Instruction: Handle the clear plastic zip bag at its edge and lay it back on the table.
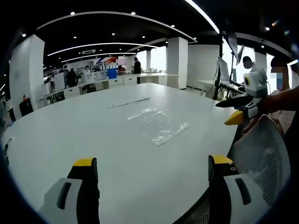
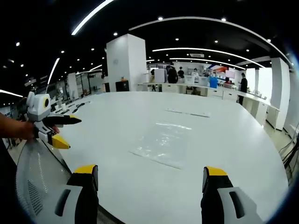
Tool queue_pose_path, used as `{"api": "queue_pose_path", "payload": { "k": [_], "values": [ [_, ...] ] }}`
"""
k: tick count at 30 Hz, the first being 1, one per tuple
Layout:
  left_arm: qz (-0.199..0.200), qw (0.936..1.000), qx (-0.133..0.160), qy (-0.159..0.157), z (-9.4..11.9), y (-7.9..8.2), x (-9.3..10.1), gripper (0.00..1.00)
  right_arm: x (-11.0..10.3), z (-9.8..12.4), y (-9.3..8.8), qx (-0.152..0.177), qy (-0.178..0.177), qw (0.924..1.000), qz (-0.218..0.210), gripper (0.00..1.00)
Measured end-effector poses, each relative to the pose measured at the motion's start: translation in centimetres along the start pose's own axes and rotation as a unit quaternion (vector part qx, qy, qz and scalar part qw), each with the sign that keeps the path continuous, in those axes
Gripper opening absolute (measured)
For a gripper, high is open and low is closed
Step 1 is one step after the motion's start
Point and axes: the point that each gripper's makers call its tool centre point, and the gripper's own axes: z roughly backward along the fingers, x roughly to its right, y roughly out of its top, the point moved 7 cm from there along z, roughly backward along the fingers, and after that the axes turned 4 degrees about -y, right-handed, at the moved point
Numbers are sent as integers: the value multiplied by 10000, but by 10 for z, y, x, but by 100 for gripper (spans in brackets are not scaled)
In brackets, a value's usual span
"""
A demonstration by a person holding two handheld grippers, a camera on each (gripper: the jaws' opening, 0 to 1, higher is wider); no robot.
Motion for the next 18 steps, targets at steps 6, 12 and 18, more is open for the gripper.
{"api": "queue_pose_path", "payload": {
  "k": [6, 12, 18],
  "values": [
    [-1, 10000, 6, 5, 0, 0, 0, 97, -2, -1, -1, -22, 19, 10000, 20, 93],
    [7, 10000, 2, -3, 0, 1, 1, 97, -5, -3, 0, -10, 38, 10000, 23, 93],
    [26, 10000, -15, -2, 0, 0, 2, 97, -5, -4, -6, -41, 48, 10000, 2, 93]
  ]
}}
